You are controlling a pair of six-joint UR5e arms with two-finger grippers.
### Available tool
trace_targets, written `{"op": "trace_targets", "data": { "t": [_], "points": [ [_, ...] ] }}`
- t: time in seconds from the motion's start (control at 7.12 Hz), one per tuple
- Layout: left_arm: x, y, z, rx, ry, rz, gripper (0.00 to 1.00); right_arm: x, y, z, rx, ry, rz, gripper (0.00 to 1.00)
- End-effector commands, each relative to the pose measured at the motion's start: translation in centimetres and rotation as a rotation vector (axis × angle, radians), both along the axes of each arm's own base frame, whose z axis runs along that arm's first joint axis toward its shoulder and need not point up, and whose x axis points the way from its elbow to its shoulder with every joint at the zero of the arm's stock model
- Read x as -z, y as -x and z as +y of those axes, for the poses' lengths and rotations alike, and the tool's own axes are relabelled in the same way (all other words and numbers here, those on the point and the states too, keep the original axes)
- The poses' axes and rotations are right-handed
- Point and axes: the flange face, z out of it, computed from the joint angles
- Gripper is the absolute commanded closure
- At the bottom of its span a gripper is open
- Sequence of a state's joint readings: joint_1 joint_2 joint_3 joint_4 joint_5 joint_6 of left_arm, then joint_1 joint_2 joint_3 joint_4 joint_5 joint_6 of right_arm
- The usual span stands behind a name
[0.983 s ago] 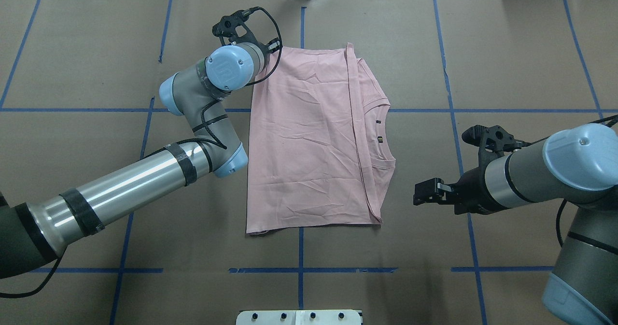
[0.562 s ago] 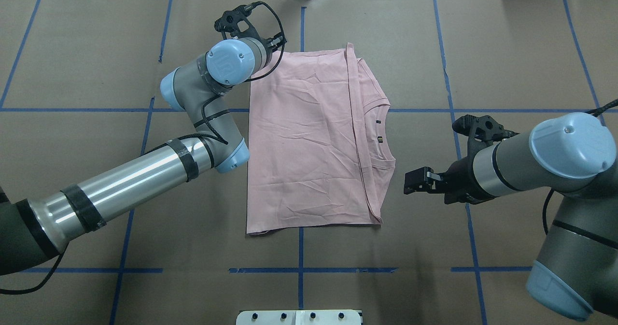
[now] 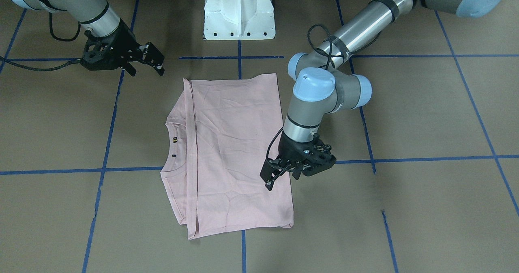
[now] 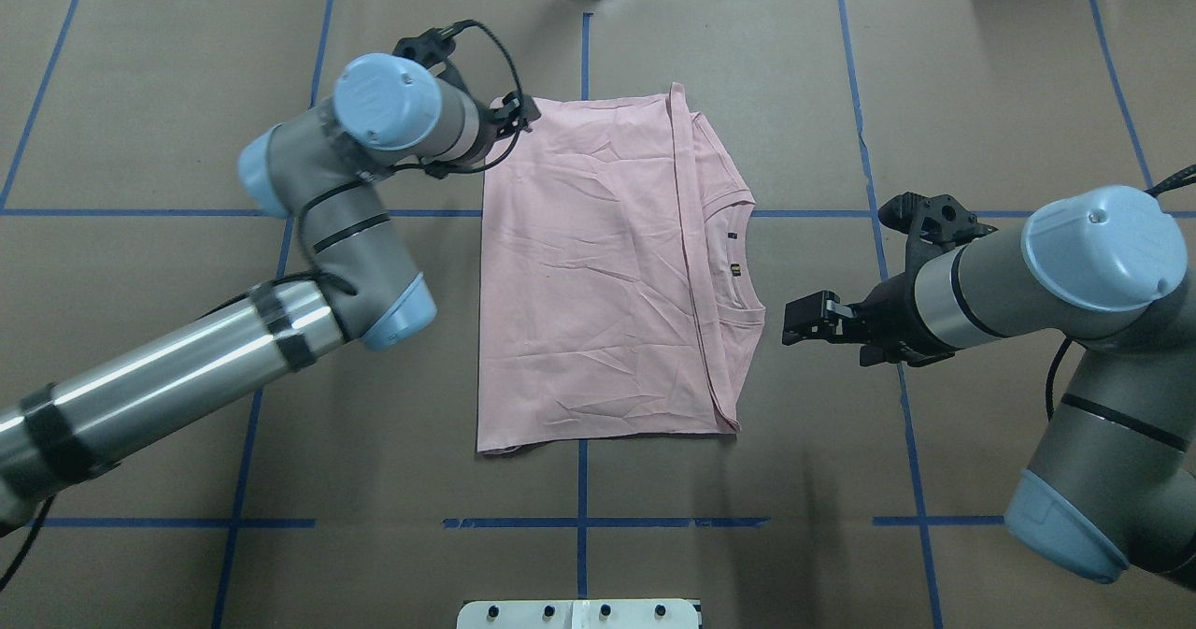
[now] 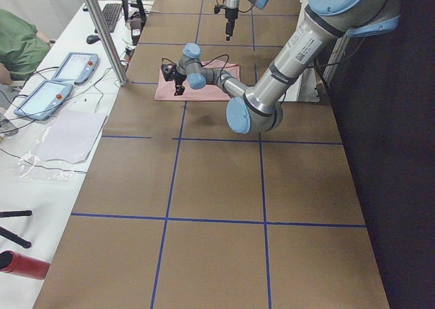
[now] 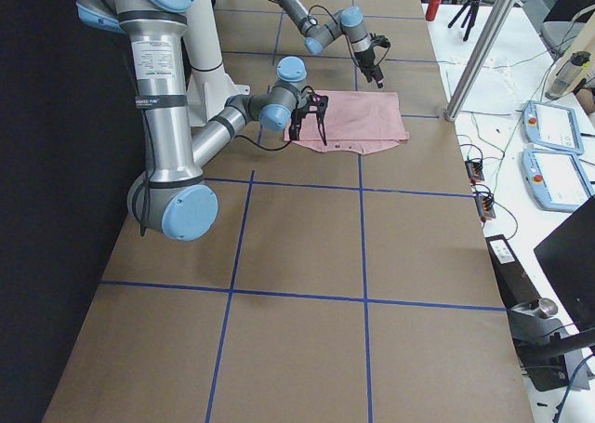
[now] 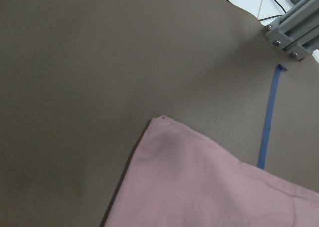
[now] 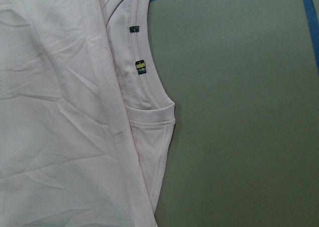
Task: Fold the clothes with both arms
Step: 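Move the left gripper to the shirt corner nearest the robot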
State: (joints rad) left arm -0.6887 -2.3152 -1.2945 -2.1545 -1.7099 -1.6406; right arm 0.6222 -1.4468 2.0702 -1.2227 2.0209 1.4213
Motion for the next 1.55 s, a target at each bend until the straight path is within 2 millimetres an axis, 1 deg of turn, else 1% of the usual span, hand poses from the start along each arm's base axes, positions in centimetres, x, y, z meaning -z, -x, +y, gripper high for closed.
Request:
{"op": "trace_targets", "data": {
  "t": [0.0, 0.14, 0.28, 0.42, 0.56, 0.7, 0.84, 1.12, 1.26, 1.4],
  "points": [
    [0.3, 4.9, 8.5, -0.055, 0.123, -0.014, 0.0, 0.2, 0.0, -0.2, -0.003, -0.002, -0.002, 0.0],
    [0.5, 3.6, 14.6, -0.082, 0.218, -0.021, 0.0, 0.1, 0.0, -0.2, -0.003, 0.0, 0.0, 0.0],
    [0.5, 2.3, 18.9, -0.083, 0.31, -0.001, 0.0, -0.2, 0.2, -0.3, -0.003, 0.004, 0.005, 0.0],
    [0.0, -0.5, 22.9, -0.075, 0.362, -0.022, 0.0, -0.2, 0.2, -0.4, -0.005, 0.002, 0.006, 0.0],
    [-0.1, -3.3, 26.9, -0.095, 0.397, -0.034, 0.0, -0.2, 0.2, -0.4, -0.006, 0.003, 0.006, 0.0],
    [-0.5, -5.1, 28.9, -0.118, 0.412, -0.05, 0.0, -0.4, 0.2, -0.4, -0.007, 0.005, 0.009, 0.0],
    [-1.1, -5.9, 28.8, -0.112, 0.412, -0.067, 0.0, -0.5, 0.1, -0.5, -0.01, 0.005, 0.01, 0.0],
    [-1.1, -6.1, 29.1, -0.106, 0.398, -0.071, 0.03, -0.4, 0.1, -0.5, -0.009, 0.004, 0.01, 0.0],
    [-0.8, -6.3, 29.3, -0.109, 0.398, -0.07, 0.06, -0.5, 0.1, -0.5, -0.009, 0.005, 0.012, 0.0],
    [-0.8, -6.3, 29.4, -0.111, 0.398, -0.07, 0.13, -0.5, 0.0, -0.6, -0.01, 0.006, 0.011, 0.0]
  ]
}}
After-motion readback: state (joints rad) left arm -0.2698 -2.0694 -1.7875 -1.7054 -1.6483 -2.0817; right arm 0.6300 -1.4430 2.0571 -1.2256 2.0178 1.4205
